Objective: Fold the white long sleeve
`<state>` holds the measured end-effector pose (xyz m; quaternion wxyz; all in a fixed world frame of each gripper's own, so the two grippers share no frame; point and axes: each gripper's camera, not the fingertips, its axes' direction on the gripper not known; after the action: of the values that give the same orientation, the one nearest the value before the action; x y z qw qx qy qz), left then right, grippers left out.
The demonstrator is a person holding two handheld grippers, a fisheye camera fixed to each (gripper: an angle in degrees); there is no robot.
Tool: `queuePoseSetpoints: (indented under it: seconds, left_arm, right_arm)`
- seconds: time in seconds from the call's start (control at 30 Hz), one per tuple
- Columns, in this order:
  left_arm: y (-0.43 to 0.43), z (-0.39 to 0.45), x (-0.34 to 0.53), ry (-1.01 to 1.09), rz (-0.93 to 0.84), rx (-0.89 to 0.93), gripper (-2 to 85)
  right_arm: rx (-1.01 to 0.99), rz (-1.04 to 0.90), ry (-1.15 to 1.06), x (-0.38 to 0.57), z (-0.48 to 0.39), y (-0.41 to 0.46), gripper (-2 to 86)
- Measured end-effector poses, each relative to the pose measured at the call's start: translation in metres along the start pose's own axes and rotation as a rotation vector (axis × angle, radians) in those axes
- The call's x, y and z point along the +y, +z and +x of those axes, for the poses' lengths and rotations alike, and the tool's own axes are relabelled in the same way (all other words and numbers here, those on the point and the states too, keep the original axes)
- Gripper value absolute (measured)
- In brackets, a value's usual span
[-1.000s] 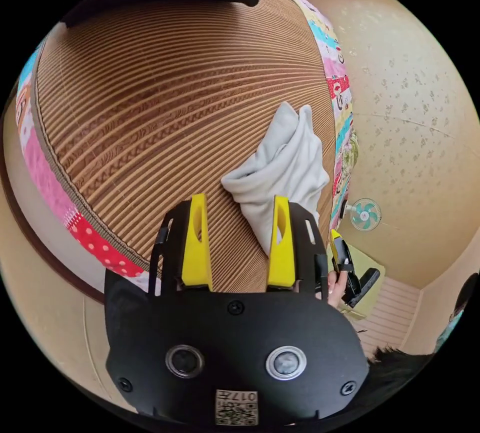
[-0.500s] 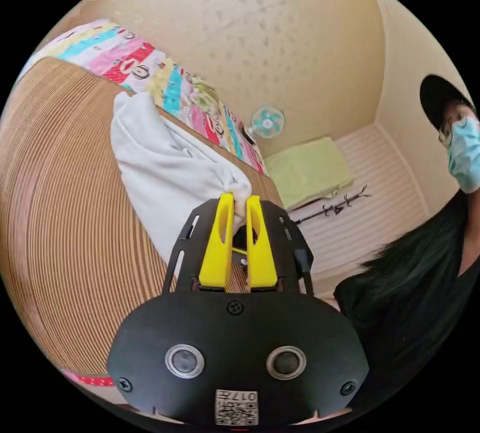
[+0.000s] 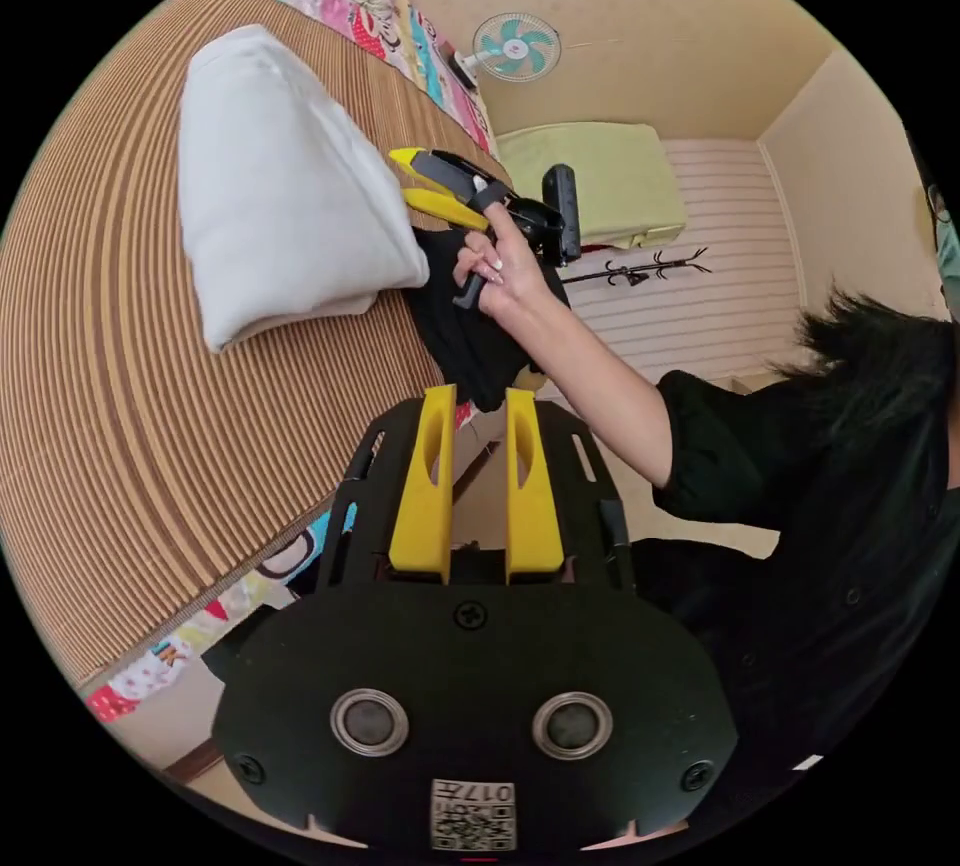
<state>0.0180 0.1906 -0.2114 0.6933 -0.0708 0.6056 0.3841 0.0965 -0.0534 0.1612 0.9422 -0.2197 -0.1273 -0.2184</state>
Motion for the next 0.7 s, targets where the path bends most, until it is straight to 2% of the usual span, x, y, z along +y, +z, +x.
queuePoseSetpoints:
  seconds: [0.03,0.07,0.17,0.3,0.43,0.53,0.63,0.7]
  left_arm:
    - [-0.01,-0.008,0.016,-0.046,0.001,0.0,8.1]
    - [-0.022,-0.013,0.032,-0.082,0.013,-0.013,8.1]
    - [-0.06,-0.02,0.072,-0.142,0.07,-0.065,8.0]
    - [-0.107,-0.028,0.115,-0.228,0.165,-0.081,7.9]
    - [-0.156,-0.029,0.158,-0.29,0.281,-0.097,7.2]
    - [-0.185,-0.023,0.178,-0.301,0.32,-0.142,7.0]
    - [-0.211,-0.014,0.194,-0.308,0.357,-0.194,7.1]
    - [-0.225,-0.008,0.2,-0.309,0.374,-0.219,7.1]
  right_arm:
    - [-0.052,-0.123,-0.011,-0.018,0.002,0.035,15.1]
    - [-0.074,-0.15,-0.004,-0.028,0.001,0.055,14.6]
    - [-0.083,-0.089,-0.069,-0.04,-0.028,0.074,13.8]
    - [-0.16,-0.139,-0.116,-0.051,-0.094,0.123,13.3]
    - [-0.185,-0.204,-0.255,-0.054,-0.227,0.212,13.2]
    - [-0.236,-0.316,-0.244,-0.048,-0.326,0.289,13.5]
    - [-0.146,-0.412,-0.281,-0.027,-0.405,0.345,13.8]
    - [0.005,-0.338,-0.308,-0.015,-0.428,0.34,13.6]
